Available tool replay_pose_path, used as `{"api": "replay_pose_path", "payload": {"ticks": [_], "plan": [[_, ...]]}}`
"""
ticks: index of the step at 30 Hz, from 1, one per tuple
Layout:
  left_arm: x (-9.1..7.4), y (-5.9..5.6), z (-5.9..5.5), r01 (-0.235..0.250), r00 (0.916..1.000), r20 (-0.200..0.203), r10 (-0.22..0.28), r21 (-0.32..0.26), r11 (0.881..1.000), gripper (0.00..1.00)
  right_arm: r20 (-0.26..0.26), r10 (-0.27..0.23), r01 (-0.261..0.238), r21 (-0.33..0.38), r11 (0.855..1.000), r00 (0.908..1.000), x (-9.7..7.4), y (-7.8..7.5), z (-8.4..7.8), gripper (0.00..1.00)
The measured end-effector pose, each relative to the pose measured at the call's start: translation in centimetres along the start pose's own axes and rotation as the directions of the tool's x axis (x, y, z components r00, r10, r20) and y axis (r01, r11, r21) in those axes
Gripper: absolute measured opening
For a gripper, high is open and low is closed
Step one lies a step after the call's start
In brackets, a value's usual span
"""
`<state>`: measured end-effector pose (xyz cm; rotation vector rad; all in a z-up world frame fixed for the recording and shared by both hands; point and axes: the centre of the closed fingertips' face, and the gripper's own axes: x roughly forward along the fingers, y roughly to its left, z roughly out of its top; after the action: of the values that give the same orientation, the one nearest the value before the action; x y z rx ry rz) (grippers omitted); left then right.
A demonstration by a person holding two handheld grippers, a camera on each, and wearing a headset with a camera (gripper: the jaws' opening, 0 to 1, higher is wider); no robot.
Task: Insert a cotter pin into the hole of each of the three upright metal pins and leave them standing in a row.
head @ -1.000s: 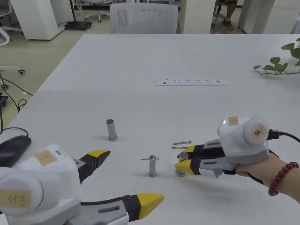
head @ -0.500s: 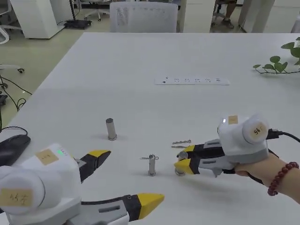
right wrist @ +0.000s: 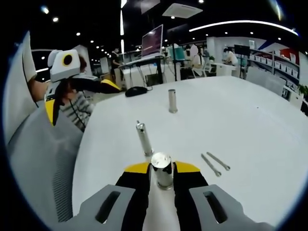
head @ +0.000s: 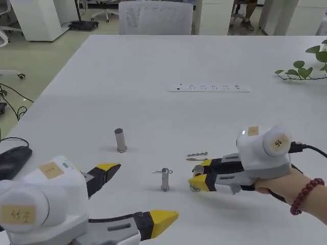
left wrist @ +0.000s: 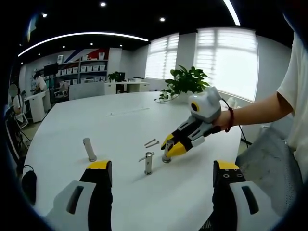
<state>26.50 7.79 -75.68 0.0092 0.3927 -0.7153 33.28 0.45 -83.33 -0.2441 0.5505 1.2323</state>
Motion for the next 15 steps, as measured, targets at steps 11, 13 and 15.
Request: {"api": "replay_pose_path", "payload": {"ticks": [11, 13, 15], "plan": [[0.0, 0.1, 0.1, -0.004, 1.0, 0.009, 0.004, -0.005, 1.0, 0.87, 0.063, 0.005, -0.011, 0.094, 0.996, 0.998, -1.1, 0.0, 1.8, 0.34], [0.0, 0.1, 0.2, -0.003, 0.9999, 0.01, 0.003, -0.004, 1.0, 0.87, 0.075, 0.003, -0.01, 0.101, 0.995, 0.9972, -1.5, -0.1, 2.4, 0.35], [0.0, 0.0, 0.2, -0.001, 0.9999, 0.011, 0.001, -0.003, 1.0, 0.87, 0.085, 0.002, -0.012, 0.118, 0.993, 0.9964, -1.8, -0.2, 2.9, 0.37]]}}
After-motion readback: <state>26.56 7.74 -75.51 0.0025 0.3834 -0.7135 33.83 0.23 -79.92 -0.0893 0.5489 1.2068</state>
